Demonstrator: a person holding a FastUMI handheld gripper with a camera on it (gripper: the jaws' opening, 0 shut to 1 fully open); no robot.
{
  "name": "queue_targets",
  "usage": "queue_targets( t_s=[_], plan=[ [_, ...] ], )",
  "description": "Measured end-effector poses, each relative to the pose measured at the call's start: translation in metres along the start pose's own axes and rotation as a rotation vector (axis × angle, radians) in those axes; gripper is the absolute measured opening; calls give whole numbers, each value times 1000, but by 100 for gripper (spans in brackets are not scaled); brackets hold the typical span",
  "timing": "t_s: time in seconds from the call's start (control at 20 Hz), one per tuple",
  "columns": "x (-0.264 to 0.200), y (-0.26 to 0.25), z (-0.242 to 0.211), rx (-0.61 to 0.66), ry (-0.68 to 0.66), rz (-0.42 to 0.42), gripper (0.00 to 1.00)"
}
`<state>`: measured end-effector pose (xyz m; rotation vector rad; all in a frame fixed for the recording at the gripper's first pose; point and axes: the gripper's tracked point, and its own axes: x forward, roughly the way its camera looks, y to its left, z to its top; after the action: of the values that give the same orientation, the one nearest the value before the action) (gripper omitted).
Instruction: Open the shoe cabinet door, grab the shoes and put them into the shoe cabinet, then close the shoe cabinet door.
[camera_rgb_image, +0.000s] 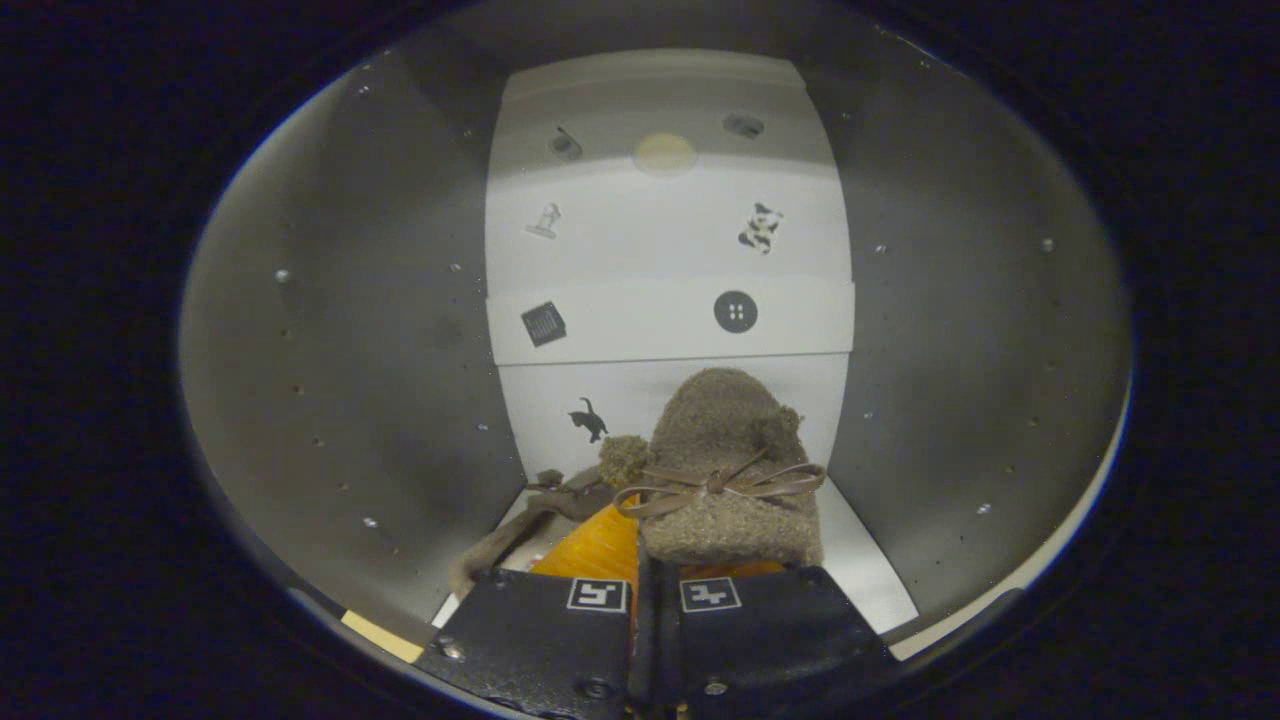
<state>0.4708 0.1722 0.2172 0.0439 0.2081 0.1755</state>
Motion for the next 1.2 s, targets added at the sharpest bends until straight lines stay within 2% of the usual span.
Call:
queue_targets(
  t_s=[0.5,0.7,0.85,1.15,1.2],
  plan=[
    [64,-29,-44,-7,204,-100,7],
    [70,-31,-49,-24,245,-121,14],
    [64,-23,-50,-19,257,-109,24],
    [22,-18,-37,-50,164,-120,67],
    [9,-16,-34,-57,139,-118,67]
  ],
)
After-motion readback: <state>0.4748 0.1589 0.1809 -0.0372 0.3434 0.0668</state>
